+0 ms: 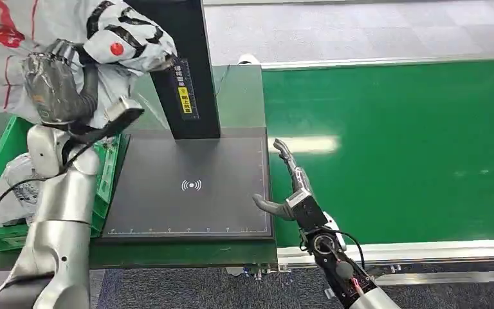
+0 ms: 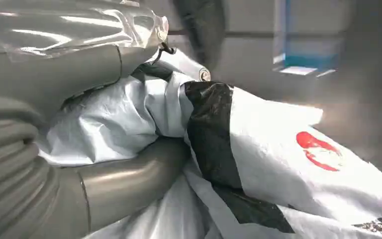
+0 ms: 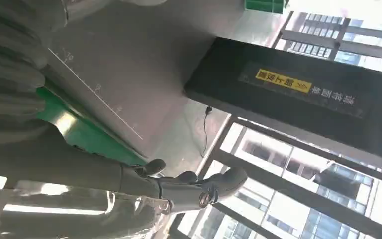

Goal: Moved the parcel from conveyor to table for the left to box.

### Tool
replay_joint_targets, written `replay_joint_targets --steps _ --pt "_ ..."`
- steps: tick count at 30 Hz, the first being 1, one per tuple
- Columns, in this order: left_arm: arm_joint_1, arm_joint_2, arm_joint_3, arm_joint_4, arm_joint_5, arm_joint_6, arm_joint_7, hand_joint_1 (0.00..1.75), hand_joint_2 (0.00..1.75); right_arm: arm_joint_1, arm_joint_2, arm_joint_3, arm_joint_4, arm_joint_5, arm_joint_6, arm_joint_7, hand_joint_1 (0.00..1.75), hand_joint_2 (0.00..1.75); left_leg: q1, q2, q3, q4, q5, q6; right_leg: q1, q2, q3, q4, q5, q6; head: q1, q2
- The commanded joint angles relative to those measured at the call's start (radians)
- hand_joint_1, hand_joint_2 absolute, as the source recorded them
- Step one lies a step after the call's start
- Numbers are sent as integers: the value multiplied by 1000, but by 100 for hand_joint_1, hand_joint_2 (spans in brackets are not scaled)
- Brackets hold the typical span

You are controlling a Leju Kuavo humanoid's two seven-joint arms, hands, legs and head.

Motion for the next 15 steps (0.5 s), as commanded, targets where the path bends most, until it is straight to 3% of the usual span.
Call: replay_joint_targets --steps 1,6,9,12,15 --pt "-286 127 -106 543 -159 -72 348 175 175 -4 -26 13 -14 49 37 29 0 175 0 -3 0 1 0 3 1 -4 2 0 0 -4 0 0" --pt "-377 159 -182 599 -249 -213 532 175 175 14 -18 22 -17 83 47 34 0 175 1 -2 -2 2 0 2 1 -2 0 1 0 -2 0 0" --pt "-405 170 -220 631 -273 -368 620 175 175 25 -8 14 -29 117 42 47 0 175 1 -2 -1 1 -1 2 2 -2 0 1 0 -4 0 0" --pt "-406 169 -261 663 -273 -624 712 175 175 0 9 2 -7 149 70 65 0 175 0 -1 0 1 0 3 1 -2 0 0 0 -3 0 0" --pt "-394 170 -269 667 -273 -691 743 175 175 -15 19 -4 6 161 85 74 0 175 0 0 0 0 0 2 0 -1 0 0 0 -3 0 0"
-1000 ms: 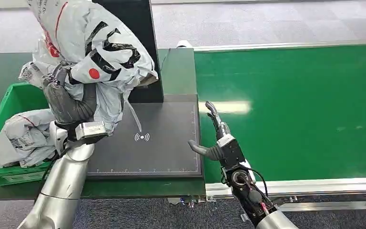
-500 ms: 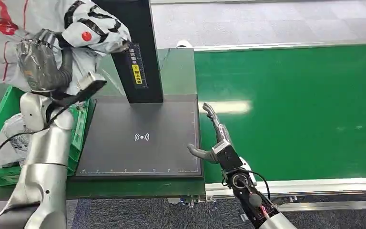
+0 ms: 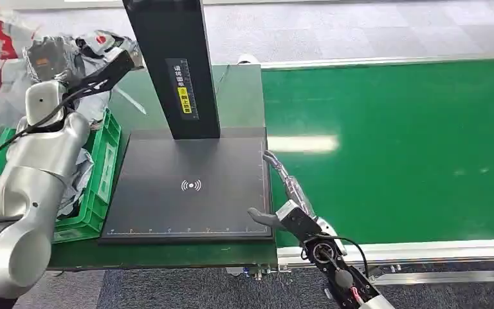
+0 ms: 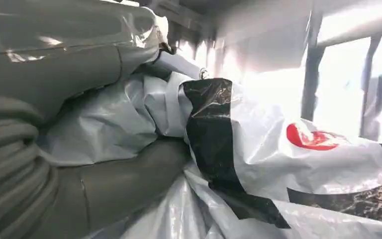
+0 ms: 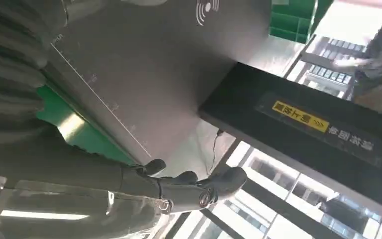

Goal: Moved the parcel from conveyor to table for the left to box.

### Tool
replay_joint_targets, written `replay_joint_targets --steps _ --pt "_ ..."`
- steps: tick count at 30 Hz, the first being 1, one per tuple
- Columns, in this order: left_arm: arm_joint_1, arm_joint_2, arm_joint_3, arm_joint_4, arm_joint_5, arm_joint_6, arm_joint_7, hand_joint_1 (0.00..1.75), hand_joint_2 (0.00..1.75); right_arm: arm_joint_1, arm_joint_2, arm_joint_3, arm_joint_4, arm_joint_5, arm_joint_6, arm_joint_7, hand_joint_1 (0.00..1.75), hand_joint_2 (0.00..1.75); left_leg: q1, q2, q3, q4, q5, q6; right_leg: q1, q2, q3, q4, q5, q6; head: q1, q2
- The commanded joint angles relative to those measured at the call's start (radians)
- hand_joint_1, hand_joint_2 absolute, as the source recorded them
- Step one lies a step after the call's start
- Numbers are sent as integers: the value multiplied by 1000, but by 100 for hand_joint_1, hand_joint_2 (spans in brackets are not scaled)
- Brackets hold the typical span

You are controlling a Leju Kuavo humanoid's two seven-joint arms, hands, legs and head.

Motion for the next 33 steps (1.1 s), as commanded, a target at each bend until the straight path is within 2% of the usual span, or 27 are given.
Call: replay_joint_targets --steps 1,6,9,24,26,27,32,33 --pt "-76 30 -112 184 -22 -256 110 175 175 -51 29 -10 36 37 39 26 0 175 0 0 0 1 0 2 1 0 0 0 0 -2 0 0" --pt "-28 66 -199 199 -22 -432 163 175 175 -71 53 -19 55 79 70 42 0 175 0 1 2 -1 0 3 1 1 1 -1 1 -4 0 0" --pt "9 80 -172 197 -9 -485 164 175 175 -71 55 -17 55 93 79 48 0 175 -1 2 2 -2 0 3 0 1 1 -1 0 -4 0 0" --pt "31 78 -161 196 -11 -477 183 175 175 -59 47 -11 49 110 86 54 0 175 0 0 1 -1 0 2 0 0 1 -1 0 -3 0 0" --pt "39 82 -158 186 -15 -441 193 175 175 -55 45 -9 43 119 91 57 0 175 0 1 2 -2 0 3 1 0 2 -2 0 -4 0 0" --pt "49 89 -166 173 -22 -374 201 3 175 -47 43 -9 31 127 92 59 0 175 0 1 2 -1 0 3 0 0 2 -1 0 -3 0 0" --pt "79 111 -118 152 -8 101 140 0 175 1 28 -18 -29 139 95 68 0 175 0 0 1 -1 0 2 1 -1 2 -1 0 -3 0 0" --pt "105 121 -87 120 26 314 61 0 175 14 23 -16 -39 143 95 68 0 175 0 0 1 -1 0 2 0 0 1 -1 0 -2 0 0"
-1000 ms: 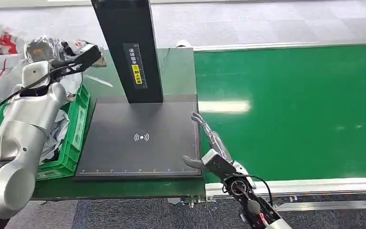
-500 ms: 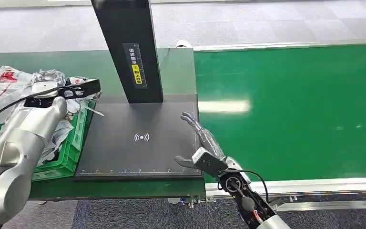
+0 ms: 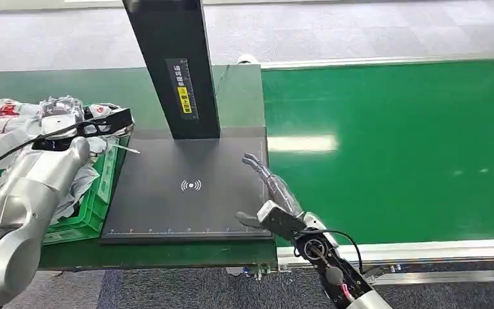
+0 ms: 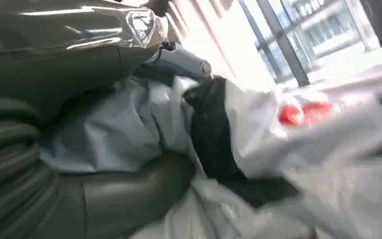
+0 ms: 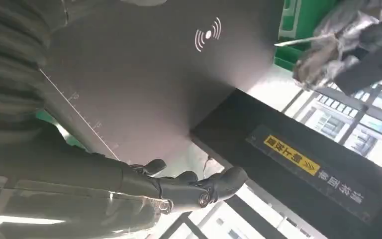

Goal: Moved the parcel from conveyor to table for the left to box.

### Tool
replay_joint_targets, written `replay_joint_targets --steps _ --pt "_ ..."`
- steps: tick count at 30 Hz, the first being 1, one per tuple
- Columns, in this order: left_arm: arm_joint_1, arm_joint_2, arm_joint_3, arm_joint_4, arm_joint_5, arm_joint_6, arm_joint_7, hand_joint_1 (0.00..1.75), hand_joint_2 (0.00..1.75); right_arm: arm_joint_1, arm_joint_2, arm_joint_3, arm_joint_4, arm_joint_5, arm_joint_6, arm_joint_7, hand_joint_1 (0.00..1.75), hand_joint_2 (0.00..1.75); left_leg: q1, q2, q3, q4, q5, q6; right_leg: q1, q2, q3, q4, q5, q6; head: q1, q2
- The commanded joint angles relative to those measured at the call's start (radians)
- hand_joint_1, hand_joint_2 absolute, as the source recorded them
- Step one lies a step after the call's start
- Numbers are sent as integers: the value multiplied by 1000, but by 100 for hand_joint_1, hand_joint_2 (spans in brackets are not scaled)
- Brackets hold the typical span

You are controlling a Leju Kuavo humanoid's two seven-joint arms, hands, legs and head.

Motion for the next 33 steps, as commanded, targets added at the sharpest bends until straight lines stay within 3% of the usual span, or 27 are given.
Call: replay_joint_targets --steps 1,6,7,8,9,14,18,22,25,27,30,33 --pt "48 51 65 2 33 625 -152 0 175 41 -21 -7 -40 17 7 10 0 175 0 -1 2 -1 0 3 1 -1 2 -2 0 -3 0 0" --pt "48 53 66 4 34 627 -154 0 175 42 -21 -7 -40 18 7 10 0 175 0 -1 1 -1 0 2 0 -1 1 -1 0 -2 0 0" --pt "75 58 80 -60 48 751 -212 0 175 37 -20 -2 -35 22 4 7 0 175 0 -1 2 -1 0 3 1 -1 2 -1 0 -3 0 0" --pt "108 66 99 -147 62 751 -250 0 175 36 -18 -1 -31 21 2 6 0 175 0 -1 1 0 0 2 1 -1 1 -1 0 -3 0 0" --pt "146 67 142 -241 86 751 -297 0 0 34 -16 1 -25 20 -3 5 0 175 0 -1 2 -1 0 3 1 -1 2 -2 0 -4 0 0" --pt "244 16 338 -501 21 751 -472 0 0 27 -21 18 10 3 -24 -15 0 175 0 -1 2 -1 -1 4 1 -2 2 -2 0 -4 0 0" --pt "257 -15 416 -574 21 751 -537 0 0 25 -16 22 15 -3 -31 -22 0 175 1 -1 2 -1 0 3 2 -2 2 -2 0 -4 0 0" --pt "231 -85 587 -577 44 751 -648 0 0 18 -19 28 22 -5 -36 -20 0 175 1 -3 3 -2 0 5 3 -4 4 -4 0 -6 0 0" --pt "225 -94 605 -578 42 751 -656 0 0 16 -21 28 24 -6 -35 -20 0 175 1 -1 0 0 0 2 1 -1 0 -1 0 -2 0 0" --pt "196 -156 786 -592 107 751 -818 0 0 13 -21 29 29 -9 -34 -22 0 175 0 -1 0 0 0 3 1 -1 1 -1 0 -3 0 0" --pt "98 -264 1149 -550 195 751 -1207 0 0 4 -20 31 46 -13 -35 -32 0 175 1 -3 0 0 0 3 2 -3 1 -1 0 -3 0 0" --pt "151 -267 871 -473 597 751 -1207 0 0 3 -23 23 51 -20 -47 -46 0 175 0 -3 0 0 0 2 0 -3 1 -1 0 -2 0 0"
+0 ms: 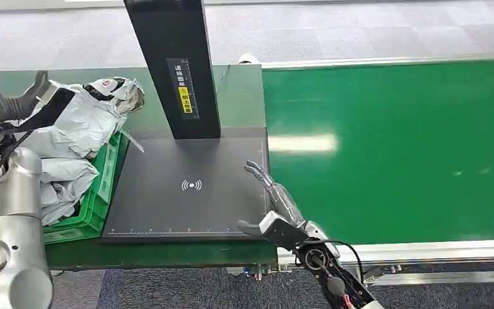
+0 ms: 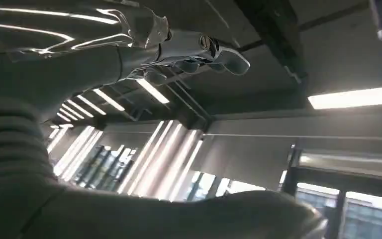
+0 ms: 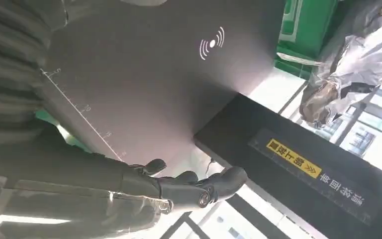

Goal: Moved the parcel from conveyor to table for the left to box.

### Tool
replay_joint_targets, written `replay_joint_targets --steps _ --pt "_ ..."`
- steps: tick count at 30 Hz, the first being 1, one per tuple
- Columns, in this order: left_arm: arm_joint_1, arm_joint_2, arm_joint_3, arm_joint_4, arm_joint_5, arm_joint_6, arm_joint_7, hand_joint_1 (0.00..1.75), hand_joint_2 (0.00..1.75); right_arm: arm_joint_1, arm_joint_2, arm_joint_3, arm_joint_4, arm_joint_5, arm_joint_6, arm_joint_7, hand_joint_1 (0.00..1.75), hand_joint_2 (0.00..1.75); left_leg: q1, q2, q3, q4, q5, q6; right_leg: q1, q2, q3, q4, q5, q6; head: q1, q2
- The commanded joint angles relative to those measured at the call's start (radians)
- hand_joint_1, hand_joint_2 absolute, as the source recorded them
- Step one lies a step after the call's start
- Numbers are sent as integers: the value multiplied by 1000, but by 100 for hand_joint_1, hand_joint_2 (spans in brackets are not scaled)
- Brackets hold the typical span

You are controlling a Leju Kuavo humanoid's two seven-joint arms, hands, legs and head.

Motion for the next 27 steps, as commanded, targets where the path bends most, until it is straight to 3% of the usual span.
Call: replay_joint_targets --steps 1,2,4,5,10,11,20,27 --pt "-14 -181 9 100 767 -1 -310 0 0 -41 -18 1 67 -26 -21 -29 0 175 0 -7 2 -1 1 4 1 -8 5 -3 0 -3 0 0" --pt "35 -192 -94 44 900 -1 -310 0 0 -37 -19 -11 58 -39 -20 -33 0 175 -1 -6 1 -1 1 2 0 -8 4 -2 -1 -2 0 0" --pt "195 -158 -402 -112 1251 -13 -310 0 0 -21 -26 -43 26 -74 -9 -31 0 175 -1 -8 1 -1 2 3 0 -9 4 -2 -1 -2 0 0" --pt "257 -140 -500 -160 1371 -46 -310 0 0 -14 -28 -59 16 -94 -1 -25 0 175 0 -9 2 -2 2 3 0 -10 5 -4 -1 -3 0 0" --pt "552 -101 -781 -367 1529 -301 -254 0 0 -11 -25 -165 51 -349 161 32 0 175 -2 -5 6 -5 0 5 -1 -5 8 -6 0 -3 0 0" --pt "586 -84 -820 -375 1542 -360 -230 0 175 -18 -25 -171 60 -376 181 33 0 175 -2 -4 5 -4 0 3 -2 -3 7 -4 0 -2 0 0" --pt "709 -92 -817 -426 1453 -411 -246 0 175 -62 -23 -160 94 -410 189 47 0 175 -2 1 1 -1 -3 3 -2 -1 2 -2 0 -2 0 0" --pt "799 -120 -821 -467 1345 -561 -168 0 175 -82 -24 -118 120 -409 240 26 0 175 -2 1 2 -1 -3 4 -2 0 3 -2 -1 -2 0 0"
